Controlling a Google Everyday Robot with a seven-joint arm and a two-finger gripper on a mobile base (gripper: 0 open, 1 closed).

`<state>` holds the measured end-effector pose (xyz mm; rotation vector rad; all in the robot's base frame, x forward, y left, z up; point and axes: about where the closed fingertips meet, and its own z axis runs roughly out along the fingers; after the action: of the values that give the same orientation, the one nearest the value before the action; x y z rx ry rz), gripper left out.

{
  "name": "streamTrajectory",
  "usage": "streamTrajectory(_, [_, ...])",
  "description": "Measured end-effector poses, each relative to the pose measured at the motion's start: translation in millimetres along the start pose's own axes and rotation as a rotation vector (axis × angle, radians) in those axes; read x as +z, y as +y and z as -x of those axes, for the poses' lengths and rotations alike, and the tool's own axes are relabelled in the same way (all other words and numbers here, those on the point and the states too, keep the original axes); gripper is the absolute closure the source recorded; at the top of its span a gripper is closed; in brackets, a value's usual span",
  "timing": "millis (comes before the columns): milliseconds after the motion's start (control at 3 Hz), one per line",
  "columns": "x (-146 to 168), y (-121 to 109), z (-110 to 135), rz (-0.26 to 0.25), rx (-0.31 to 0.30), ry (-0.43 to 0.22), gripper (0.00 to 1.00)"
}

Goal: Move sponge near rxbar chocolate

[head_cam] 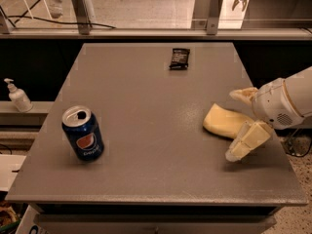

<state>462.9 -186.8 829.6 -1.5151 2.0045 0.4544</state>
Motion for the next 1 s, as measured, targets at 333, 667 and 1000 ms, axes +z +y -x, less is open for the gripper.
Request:
streamTrajectory(333, [9.1, -1.8, -9.3, 0.005, 0.003, 0.016, 0.18])
streamTrajectory(667, [12.0, -2.9, -13.1, 0.006, 0.008, 0.02, 0.41])
streamTrajectory(1000, [6.7, -6.4, -7.5, 0.002, 0.014, -0.001, 0.63])
